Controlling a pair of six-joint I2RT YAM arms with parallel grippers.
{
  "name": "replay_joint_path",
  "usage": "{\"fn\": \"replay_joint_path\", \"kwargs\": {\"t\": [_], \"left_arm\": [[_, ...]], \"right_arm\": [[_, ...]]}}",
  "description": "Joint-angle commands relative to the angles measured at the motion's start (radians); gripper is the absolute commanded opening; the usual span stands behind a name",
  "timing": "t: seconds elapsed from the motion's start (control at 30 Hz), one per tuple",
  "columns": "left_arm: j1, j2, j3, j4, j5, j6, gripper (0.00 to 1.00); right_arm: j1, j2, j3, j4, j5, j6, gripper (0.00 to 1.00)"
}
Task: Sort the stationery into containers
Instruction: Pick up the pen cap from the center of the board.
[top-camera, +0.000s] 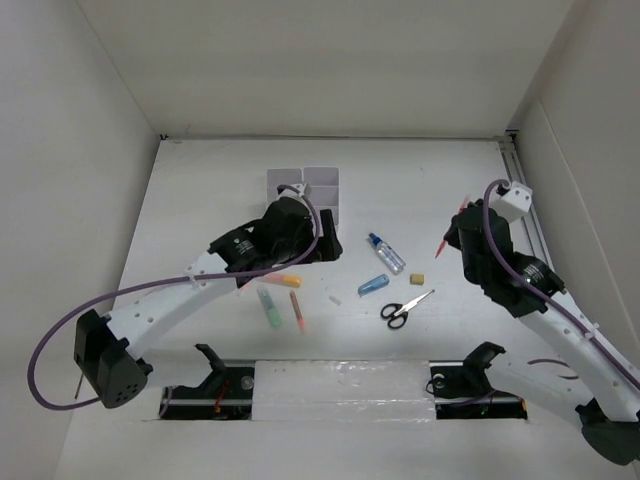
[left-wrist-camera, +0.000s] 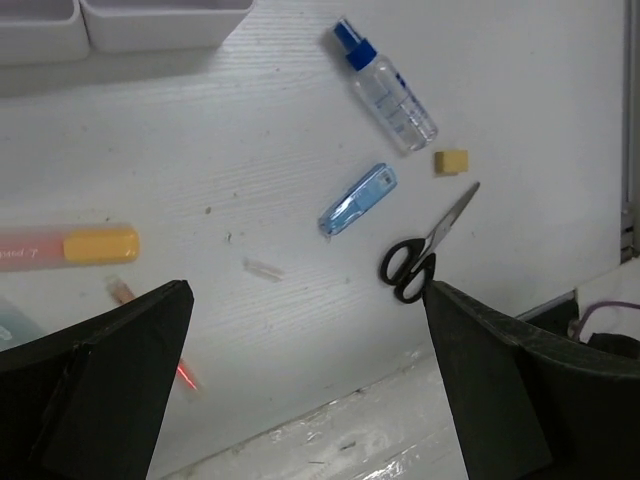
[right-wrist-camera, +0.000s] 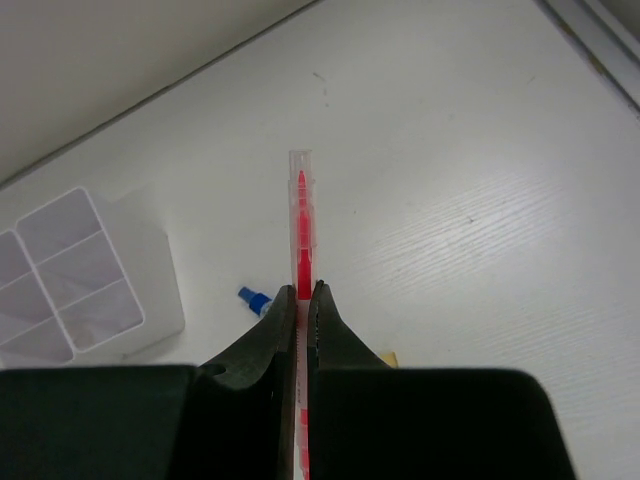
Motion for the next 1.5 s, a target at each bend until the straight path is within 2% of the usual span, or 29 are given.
{"fn": "replay_joint_path", "kwargs": {"t": [0.0,0.1,0.3,0.37,0.53,0.67,0.77,0.83,0.97,1.07,1.2,1.4,1.47], "left_arm": [[-0.060,0.025,-0.018,-0.035,-0.121,-0.106,1.00],[-0.156,0.059,-0.057,-0.047,-0.152,-0.146,1.00],[-0.166,0.105,-0.122,0.000,-0.131,-0.272,1.00],[-0.166,0.078,-0.134,0.011,-0.155,-0.348,0.98],[-0.166,0.078,-0.153,-0.018,-0.200,-0.647,0.95],[-0.166,0.151,-0.162,-0.032,-0.168,-0.799,0.95],[-0.166,0.209,-0.104,-0.093,-0.143,-0.856,0.95],[-0.166,0.260,-0.093,-0.107,-0.123,-0.887,0.95],[-0.132,0.366,-0.093,-0.075,-0.019,-0.878,0.88],[-0.132,0.441,-0.035,-0.121,-0.031,-0.878,0.87],[-0.141,0.441,-0.015,-0.141,-0.072,-0.932,0.87],[-0.121,0.482,0.019,-0.199,-0.091,-0.944,0.69],[-0.121,0.510,0.066,-0.227,-0.091,-0.933,0.67]], "right_arm": [[-0.056,-0.007,0.015,0.017,0.007,-0.004,0.00],[-0.075,0.002,0.033,0.007,-0.007,-0.034,0.00],[-0.119,-0.049,-0.004,0.086,-0.067,-0.083,0.00],[-0.119,-0.058,-0.014,0.109,-0.096,-0.092,0.00],[-0.129,-0.049,-0.033,0.139,-0.133,-0.110,0.00],[-0.129,-0.049,-0.042,0.178,-0.185,-0.123,0.00],[-0.129,-0.090,-0.066,0.225,-0.222,-0.132,0.00],[-0.129,-0.111,-0.105,0.276,-0.252,-0.152,0.00],[-0.129,-0.131,-0.114,0.282,-0.231,-0.163,0.00],[-0.150,-0.131,-0.102,0.253,-0.222,-0.163,0.00],[-0.150,-0.156,-0.112,0.262,-0.233,-0.172,0.00],[-0.159,-0.197,-0.146,0.291,-0.283,-0.182,0.00],[-0.159,-0.210,-0.157,0.303,-0.292,-0.182,0.00]]}}
